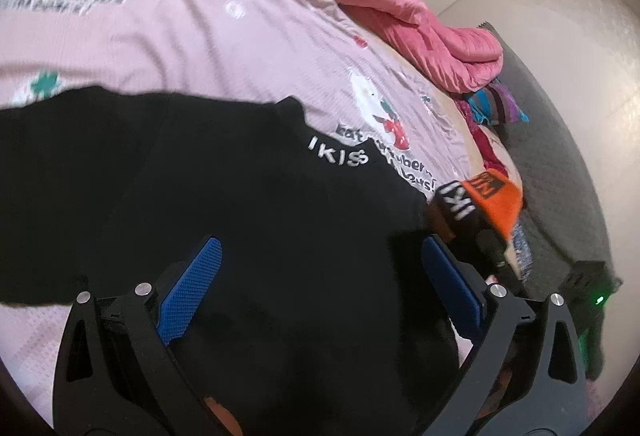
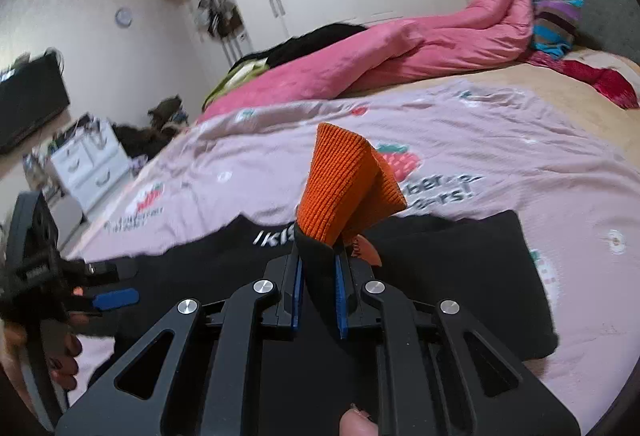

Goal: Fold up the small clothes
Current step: 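Fold the sleeve across the sweater body with the right tool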

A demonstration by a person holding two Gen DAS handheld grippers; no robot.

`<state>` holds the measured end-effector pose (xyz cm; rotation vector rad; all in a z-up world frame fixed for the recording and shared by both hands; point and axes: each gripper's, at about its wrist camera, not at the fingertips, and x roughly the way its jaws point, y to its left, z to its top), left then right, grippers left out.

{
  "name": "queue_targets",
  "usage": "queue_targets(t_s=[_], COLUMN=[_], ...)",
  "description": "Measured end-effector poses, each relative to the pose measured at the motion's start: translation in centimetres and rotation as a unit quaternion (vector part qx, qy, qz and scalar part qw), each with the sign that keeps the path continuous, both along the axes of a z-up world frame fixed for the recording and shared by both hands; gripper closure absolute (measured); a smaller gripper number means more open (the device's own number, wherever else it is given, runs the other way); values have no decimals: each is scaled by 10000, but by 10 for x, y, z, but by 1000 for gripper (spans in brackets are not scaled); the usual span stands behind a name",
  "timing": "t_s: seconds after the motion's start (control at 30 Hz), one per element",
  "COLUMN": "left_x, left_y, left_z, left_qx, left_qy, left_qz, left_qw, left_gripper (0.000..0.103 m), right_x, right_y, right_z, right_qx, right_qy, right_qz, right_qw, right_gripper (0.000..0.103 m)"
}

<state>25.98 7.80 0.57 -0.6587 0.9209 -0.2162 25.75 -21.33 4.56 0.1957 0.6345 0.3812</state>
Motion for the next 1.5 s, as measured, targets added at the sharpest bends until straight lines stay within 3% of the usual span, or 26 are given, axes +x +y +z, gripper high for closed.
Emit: queue_targets(t_s=[0.3, 0.47, 0.67, 0.8, 0.93, 0.97, 1.07, 1.1, 1.3, 1.5], left_x=[1, 5, 8, 11, 18, 19, 20, 21, 16, -2], left_y=[11, 9, -4, -20, -39, -43, -55, -58, -56, -44], left_z=[-22, -31, -45, -58, -61, -61, -65, -66, -49, 8], left_qx=[-448, -631, -553, -426, -276, -265, -211, -165, -143, 352], left_qy=[205, 306, 510, 667, 642, 615, 606, 583, 243, -533], left_qz=[-80, -143, -243, -406, -516, -548, -637, -663, -703, -478], left_qw=[9988, 9974, 9969, 9960, 9962, 9963, 9959, 9960, 9971, 9968], left_gripper=[22, 22, 22, 45, 49, 54, 74, 90, 99, 99], right_x=[-3, -10, -28, -27, -18, -16, -13, -12, -6, -1], right_y=[41, 57, 56, 34, 2, -8, -29, -35, -85, -116], right_z=[-30, -37, -24, -8, -3, -2, -1, -1, -2, -9], right_qx=[-338, -280, -257, -498, -304, -210, -65, -55, -137, 73], right_qy=[257, 404, 288, 52, 151, 195, 264, 273, 390, 590], right_qz=[351, 769, 1164, 769, 332, 222, -31, -122, -829, -1204], right_qw=[9985, 9958, 9925, 9958, 9989, 9993, 9996, 9995, 9957, 9909], right_gripper=[87, 66, 54, 53, 53, 53, 53, 53, 53, 53])
